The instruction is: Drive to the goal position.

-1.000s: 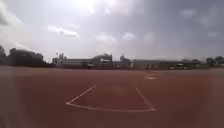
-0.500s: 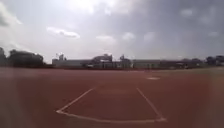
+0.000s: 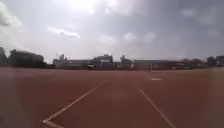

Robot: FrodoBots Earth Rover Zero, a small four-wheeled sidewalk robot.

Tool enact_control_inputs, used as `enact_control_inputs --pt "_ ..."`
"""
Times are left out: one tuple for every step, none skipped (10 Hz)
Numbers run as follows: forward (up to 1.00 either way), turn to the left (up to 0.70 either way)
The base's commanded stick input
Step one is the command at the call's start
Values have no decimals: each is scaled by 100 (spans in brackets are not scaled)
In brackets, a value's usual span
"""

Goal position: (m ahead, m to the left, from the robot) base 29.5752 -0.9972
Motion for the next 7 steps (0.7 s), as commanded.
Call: enact_control_inputs --pt "70 0" --pt "70 0" --pt "70 0" --pt "70 0" --pt "70 0" --pt "70 0" --pt "70 0"
